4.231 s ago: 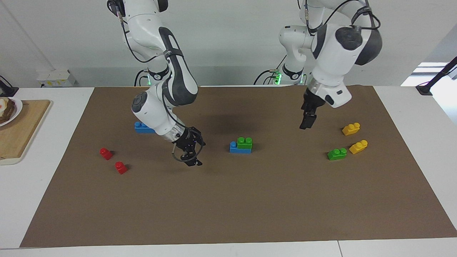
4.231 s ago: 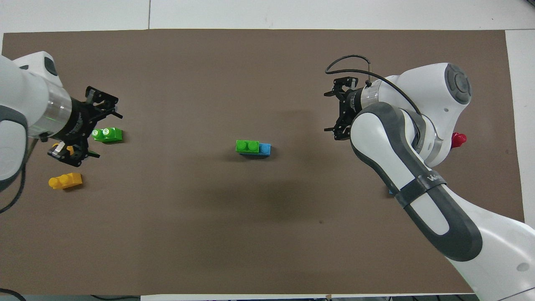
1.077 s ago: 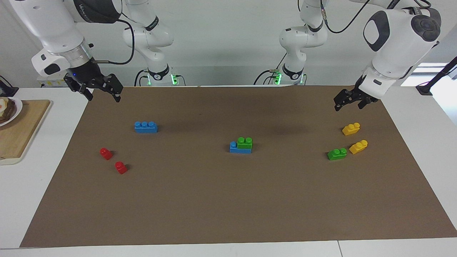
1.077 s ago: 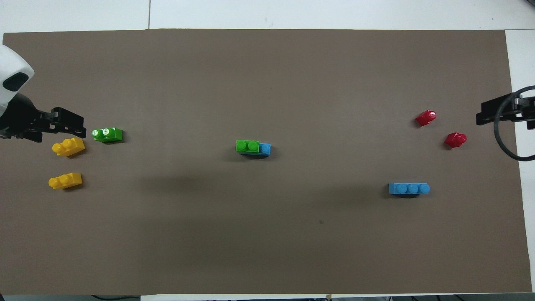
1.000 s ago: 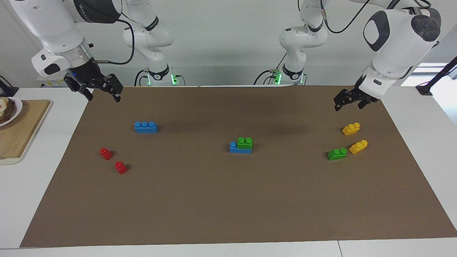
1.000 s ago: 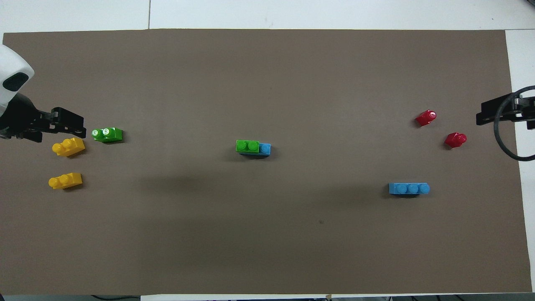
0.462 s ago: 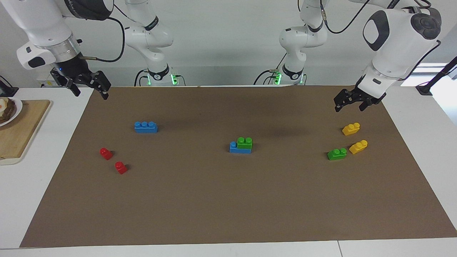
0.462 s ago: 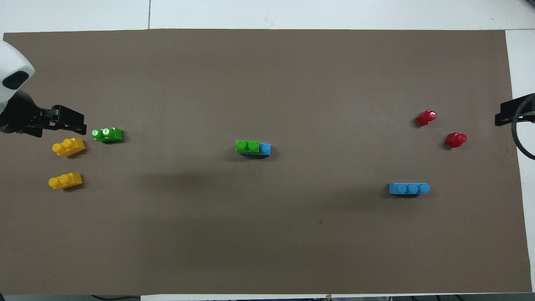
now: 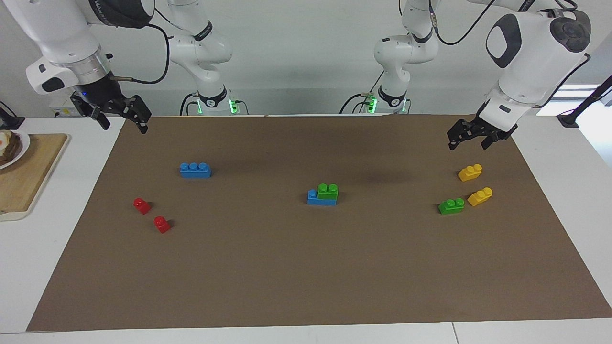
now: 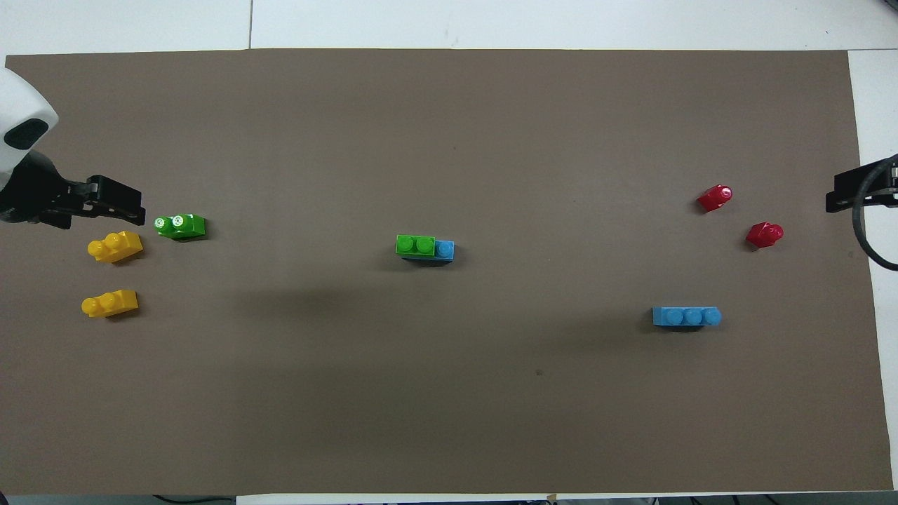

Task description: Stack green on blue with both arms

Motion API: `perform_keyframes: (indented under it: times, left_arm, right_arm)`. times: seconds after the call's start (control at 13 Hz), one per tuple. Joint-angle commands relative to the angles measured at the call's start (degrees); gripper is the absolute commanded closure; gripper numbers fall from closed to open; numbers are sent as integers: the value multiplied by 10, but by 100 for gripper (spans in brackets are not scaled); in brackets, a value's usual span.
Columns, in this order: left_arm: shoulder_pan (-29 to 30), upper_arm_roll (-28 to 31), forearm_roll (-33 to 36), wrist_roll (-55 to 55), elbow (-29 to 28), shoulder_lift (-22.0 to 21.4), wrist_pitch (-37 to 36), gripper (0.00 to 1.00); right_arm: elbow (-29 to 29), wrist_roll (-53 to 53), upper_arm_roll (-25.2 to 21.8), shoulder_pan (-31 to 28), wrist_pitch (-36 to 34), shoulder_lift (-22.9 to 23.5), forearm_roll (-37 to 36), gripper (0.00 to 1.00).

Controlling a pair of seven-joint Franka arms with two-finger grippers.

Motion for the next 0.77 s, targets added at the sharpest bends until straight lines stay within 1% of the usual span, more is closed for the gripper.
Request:
perform_keyframes:
  times: [0.0,0.08,0.31,0.38,0.69]
  left_arm:
    - [1,3,13,7,22,3,-19,0]
    - [2,2,13,6,40,3,-40,0]
    - [2,3,13,3,62,-5,-63,0]
    - [2,3,13,3,62,-13,-65,0]
    - [2,3,13,3,64,-19,-69,0]
  right_arm:
    - [-17,-2,8,-8,-4,-17,-4,0]
    - [-18,-2,8,-7,-4,-17,-4,0]
    - [-17,-2,10,-7,-4,-18,-4,0]
    - [-17,-2,11,-7,-4,-18,-4,0]
    - [-17,-2,11,-7,-4,-18,-3,0]
